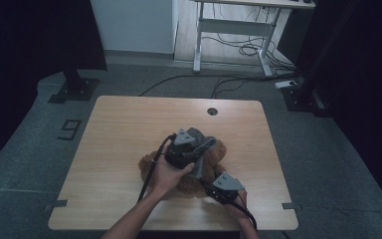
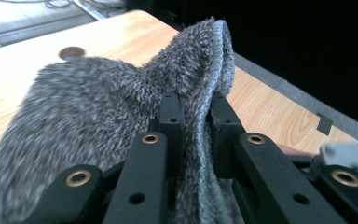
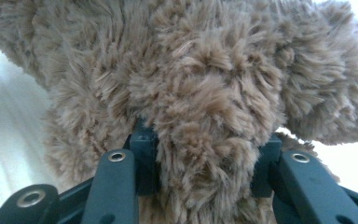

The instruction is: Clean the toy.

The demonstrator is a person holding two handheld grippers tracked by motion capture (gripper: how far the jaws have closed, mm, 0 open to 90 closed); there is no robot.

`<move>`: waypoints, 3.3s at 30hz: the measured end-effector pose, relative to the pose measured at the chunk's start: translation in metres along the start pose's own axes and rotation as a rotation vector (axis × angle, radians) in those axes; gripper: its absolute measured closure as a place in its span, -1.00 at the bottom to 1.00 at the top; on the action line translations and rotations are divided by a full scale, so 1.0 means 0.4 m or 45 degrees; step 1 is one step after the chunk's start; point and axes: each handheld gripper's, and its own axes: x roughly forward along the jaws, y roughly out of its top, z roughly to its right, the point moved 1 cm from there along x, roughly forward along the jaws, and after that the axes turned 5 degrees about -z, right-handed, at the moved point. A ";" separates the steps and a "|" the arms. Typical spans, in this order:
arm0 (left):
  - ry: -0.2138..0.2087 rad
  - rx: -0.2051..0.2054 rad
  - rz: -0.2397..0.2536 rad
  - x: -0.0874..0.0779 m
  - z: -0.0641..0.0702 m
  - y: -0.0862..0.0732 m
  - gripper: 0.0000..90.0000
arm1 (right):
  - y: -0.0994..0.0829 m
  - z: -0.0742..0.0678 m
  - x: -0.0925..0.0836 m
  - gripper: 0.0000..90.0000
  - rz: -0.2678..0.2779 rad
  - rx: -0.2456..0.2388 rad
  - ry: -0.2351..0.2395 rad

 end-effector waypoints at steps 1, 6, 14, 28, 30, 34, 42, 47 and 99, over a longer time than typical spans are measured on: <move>0.000 -0.003 -0.022 0.029 0.007 0.007 0.74 | 0.000 0.001 0.002 0.25 0.000 -0.005 -0.007; 0.074 0.001 -0.142 0.128 -0.006 -0.003 0.73 | 0.001 0.003 0.009 0.25 -0.003 -0.001 -0.037; 0.119 -0.008 -0.103 0.087 -0.046 -0.034 0.74 | 0.001 0.003 0.010 0.26 -0.005 -0.018 -0.052; 0.196 -0.165 0.030 -0.109 -0.200 -0.149 0.74 | -0.001 0.003 0.009 0.26 -0.002 -0.015 -0.049; 0.242 -0.187 0.019 -0.127 -0.225 -0.170 0.74 | -0.001 0.004 0.008 0.26 -0.005 -0.013 -0.048; 0.264 -0.267 0.020 -0.144 -0.279 -0.232 0.73 | -0.001 0.004 0.008 0.26 -0.003 -0.015 -0.044; 0.308 -0.356 -0.048 -0.168 -0.337 -0.301 0.73 | -0.001 0.006 0.008 0.25 -0.008 -0.012 -0.046; 0.296 -0.401 -0.075 -0.168 -0.356 -0.334 0.73 | -0.001 0.010 0.009 0.25 -0.008 -0.004 -0.046; 0.097 -0.198 0.200 -0.151 -0.137 -0.354 0.74 | 0.060 0.008 -0.019 -0.74 -0.079 0.173 0.262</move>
